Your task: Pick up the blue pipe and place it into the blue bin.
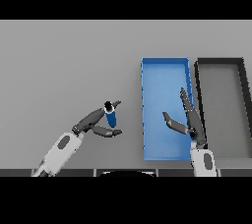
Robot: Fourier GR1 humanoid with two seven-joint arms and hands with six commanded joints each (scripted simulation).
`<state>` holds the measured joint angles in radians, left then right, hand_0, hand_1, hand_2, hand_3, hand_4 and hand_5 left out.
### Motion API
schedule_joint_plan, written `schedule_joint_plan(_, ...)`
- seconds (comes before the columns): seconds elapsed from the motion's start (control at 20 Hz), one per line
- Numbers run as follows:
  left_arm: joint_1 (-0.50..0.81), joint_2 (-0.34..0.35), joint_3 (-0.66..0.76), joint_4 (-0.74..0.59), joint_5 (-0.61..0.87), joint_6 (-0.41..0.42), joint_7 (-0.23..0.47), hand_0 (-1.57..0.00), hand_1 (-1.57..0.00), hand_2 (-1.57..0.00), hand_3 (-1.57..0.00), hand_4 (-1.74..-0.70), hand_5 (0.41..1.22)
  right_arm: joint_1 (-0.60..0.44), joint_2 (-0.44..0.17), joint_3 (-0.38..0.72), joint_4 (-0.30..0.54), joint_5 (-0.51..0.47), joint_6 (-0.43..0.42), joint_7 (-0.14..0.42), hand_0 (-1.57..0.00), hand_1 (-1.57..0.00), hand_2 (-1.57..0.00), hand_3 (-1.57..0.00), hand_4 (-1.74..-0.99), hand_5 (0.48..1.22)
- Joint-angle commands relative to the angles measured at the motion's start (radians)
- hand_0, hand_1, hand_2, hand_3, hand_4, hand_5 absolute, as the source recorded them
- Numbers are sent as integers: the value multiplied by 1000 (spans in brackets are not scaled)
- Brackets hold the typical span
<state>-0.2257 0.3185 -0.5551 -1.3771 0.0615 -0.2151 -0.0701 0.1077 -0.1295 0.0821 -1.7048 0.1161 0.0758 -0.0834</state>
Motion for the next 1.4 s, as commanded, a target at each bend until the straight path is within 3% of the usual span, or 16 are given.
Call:
schedule_joint_plan(0.0, 0, -19, 0, 6, 11, -3, -17, 1, 1, 1, 1, -1081, 459, -4, 3, 2, 7, 1, 0, 4, 1, 1, 1, 1, -1264, 598)
schedule_joint_plan(0.1, -13, -50, 7, 33, 34, -14, -36, 1, 1, -19, -18, -1109, 507, -20, 11, 5, 16, 2, -2, 6, 1, 1, 1, 1, -1267, 600)
schedule_joint_plan(0.2, -11, -76, 28, 55, 68, -14, -52, -17, -160, -290, -255, -1208, 607, -4, 12, 5, 18, 9, -6, -9, 1, 1, 1, 1, -1261, 600)
schedule_joint_plan(0.25, -24, -105, 35, 63, 92, -13, -38, -187, -348, -481, -519, -1253, 730, 1, 10, 7, 10, 9, -3, -18, 1, 1, 1, 1, -1260, 600)
schedule_joint_plan(0.35, -7, -128, 39, 69, 93, 16, -39, -668, -788, -873, -875, -1419, 906, 0, 0, 0, 4, 3, 2, -14, 1, 1, 1, 1, -1259, 605)
schedule_joint_plan(0.45, 7, -135, 41, 66, 93, 22, -55, -993, -1070, -1124, -1102, -1532, 1020, -12, 7, 3, 6, 3, -2, 2, 1, 1, 1, 1, -1262, 611)
schedule_joint_plan(0.55, 10, -141, 25, 59, 65, 48, -78, -1201, -1250, -1285, -1215, -1604, 1092, -5, 4, 4, -5, -1, 2, -10, 1, 1, 1, 1, -1260, 614)
schedule_joint_plan(0.75, 0, -157, 5, 42, 37, 79, -108, -1420, -1440, -1454, -1365, -1679, 1168, -31, 1, -1, 15, 0, 2, 10, 1, 1, 1, 1, -1250, 622)
schedule_joint_plan(0.9, 1, -152, 4, -35, 55, 79, -148, -1493, -1504, -1511, -1415, -1706, 1194, -13, 8, 9, 19, 14, -2, -13, 1, 1, 1, 1, -1248, 627)
schedule_joint_plan(1.05, -26, -155, -5, -105, 73, 69, -129, -1531, -1537, -1540, -1439, -1717, 1207, -19, -4, 2, 18, 21, -7, -1, 1, 1, 1, 1, -1228, 629)
schedule_joint_plan(1.35, -78, -152, -23, -199, 109, 48, 9, -1561, -1562, -1563, -1445, -1726, 1217, 0, -4, 7, 8, 27, -5, -31, 1, 1, 1, 1, -1208, 640)
